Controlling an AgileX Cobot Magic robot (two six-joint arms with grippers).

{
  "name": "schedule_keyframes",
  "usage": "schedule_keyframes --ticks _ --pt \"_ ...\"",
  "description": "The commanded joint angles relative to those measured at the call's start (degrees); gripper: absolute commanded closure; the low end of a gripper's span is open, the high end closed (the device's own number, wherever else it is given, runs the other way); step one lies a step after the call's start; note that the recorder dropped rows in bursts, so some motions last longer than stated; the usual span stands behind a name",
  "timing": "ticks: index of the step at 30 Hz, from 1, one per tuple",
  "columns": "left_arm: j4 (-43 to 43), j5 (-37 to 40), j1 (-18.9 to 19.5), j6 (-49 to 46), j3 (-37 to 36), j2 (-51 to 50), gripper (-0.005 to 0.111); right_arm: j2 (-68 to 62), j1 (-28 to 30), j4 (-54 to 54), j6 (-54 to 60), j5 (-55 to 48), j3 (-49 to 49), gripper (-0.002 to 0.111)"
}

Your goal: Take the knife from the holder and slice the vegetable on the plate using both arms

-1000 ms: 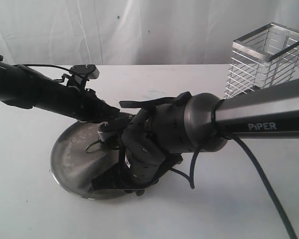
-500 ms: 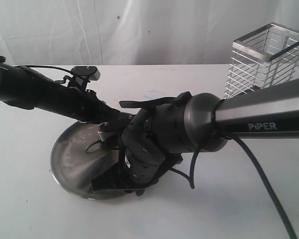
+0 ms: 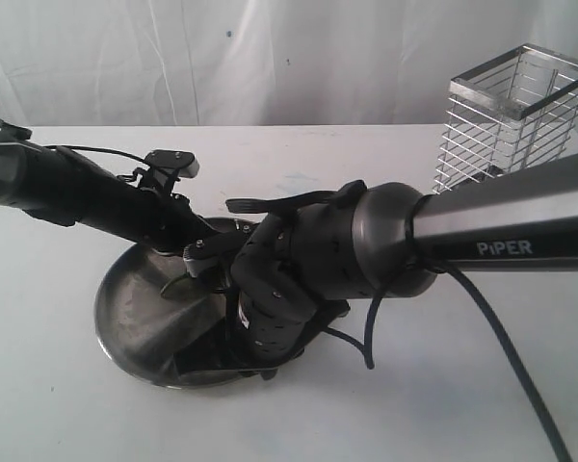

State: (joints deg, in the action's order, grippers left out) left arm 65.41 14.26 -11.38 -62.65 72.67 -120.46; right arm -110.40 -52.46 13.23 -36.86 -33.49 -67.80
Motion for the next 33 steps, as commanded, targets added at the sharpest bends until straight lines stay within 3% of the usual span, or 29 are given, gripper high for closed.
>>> schedule_keyframes --ticks 1,7,18,33 --pt "-5.1 2.2 -0.1 0.3 -1.9 -3.0 0.107 -0.2 0.2 1.8 -0.6 0.3 -0.2 0.108" --pt "-4.2 2.2 -0.1 1.1 -1.8 -2.1 0.107 0.2 0.2 3.8 -0.6 -1.5 -0.2 0.108" --pt "-2.6 5.0 0.0 1.4 0.1 8.5 0.107 0.2 0.5 4.8 -0.3 -3.3 -0.2 0.108" --pt "-2.1 1.9 0.0 1.2 -1.3 3.3 0.107 0.2 0.5 4.8 -0.2 -4.8 -0.2 0.108"
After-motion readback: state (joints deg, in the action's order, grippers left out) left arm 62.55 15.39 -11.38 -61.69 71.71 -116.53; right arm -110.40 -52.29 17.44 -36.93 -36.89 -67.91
